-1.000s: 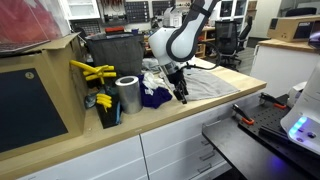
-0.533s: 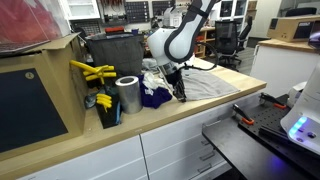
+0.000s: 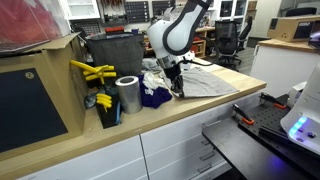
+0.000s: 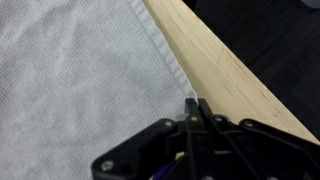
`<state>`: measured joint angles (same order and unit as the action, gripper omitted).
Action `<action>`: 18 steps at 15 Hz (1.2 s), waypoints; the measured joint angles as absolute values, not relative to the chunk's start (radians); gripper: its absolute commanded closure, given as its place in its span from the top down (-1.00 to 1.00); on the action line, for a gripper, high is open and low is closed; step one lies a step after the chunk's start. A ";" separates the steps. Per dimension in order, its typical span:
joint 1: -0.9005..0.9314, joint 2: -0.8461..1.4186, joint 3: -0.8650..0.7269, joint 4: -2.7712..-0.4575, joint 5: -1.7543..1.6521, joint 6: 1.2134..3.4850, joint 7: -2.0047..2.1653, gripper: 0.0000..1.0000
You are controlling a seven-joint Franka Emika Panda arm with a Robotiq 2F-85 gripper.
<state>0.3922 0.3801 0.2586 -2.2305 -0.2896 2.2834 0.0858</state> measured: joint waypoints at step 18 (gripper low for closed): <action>0.237 0.073 0.217 -2.335 -0.110 2.248 0.074 -0.98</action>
